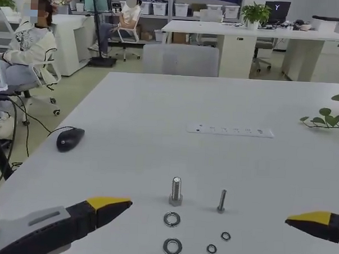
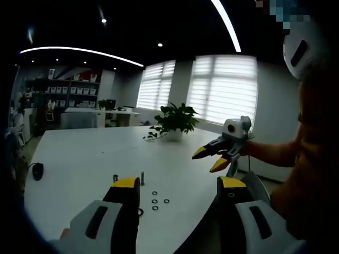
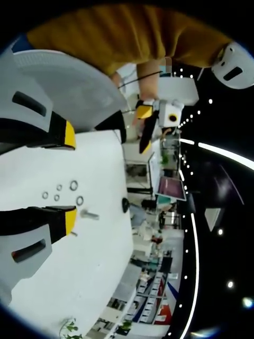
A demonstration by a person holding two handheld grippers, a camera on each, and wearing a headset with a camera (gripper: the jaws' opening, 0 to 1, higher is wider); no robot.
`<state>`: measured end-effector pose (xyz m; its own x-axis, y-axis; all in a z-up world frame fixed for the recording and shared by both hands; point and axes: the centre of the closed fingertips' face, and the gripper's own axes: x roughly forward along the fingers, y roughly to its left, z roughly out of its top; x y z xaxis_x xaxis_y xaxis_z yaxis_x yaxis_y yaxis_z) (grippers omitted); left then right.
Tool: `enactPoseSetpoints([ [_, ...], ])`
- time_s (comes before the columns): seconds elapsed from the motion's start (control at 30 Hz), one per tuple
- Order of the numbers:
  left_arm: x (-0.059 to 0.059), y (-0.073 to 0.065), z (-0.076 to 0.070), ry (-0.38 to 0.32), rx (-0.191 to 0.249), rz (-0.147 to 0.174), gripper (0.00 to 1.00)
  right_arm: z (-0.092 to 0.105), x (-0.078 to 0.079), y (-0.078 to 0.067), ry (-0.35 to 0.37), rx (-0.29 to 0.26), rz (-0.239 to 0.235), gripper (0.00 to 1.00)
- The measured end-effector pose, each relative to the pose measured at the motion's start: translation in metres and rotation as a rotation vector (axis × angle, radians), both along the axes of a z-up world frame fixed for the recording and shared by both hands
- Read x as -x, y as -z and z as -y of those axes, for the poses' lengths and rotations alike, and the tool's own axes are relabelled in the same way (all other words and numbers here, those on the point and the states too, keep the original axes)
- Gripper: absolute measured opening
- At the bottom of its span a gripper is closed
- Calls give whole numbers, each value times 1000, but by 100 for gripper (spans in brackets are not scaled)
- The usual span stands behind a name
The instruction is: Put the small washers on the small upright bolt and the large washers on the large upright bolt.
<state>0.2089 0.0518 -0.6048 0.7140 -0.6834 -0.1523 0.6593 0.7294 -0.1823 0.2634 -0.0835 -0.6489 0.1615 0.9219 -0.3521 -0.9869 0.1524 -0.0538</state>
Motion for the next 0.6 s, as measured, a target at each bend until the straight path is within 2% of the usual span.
enactPoseSetpoints([
  [0.13, 1, 0, 0, 1, 0, 0, 58, -1, 2, 4, -15, 15, -21, 43],
  [0.4, 0, 1, 0, 2, -2, -2, 58, -5, 1, 5, -33, 30, -17, 43],
  [0.5, 0, 1, 0, 1, 1, -4, 58, -7, -1, 10, -55, 65, -13, 43],
  [0.6, 0, 2, 0, 0, 1, -3, 58, -10, -4, 10, -66, 76, -8, 43],
])
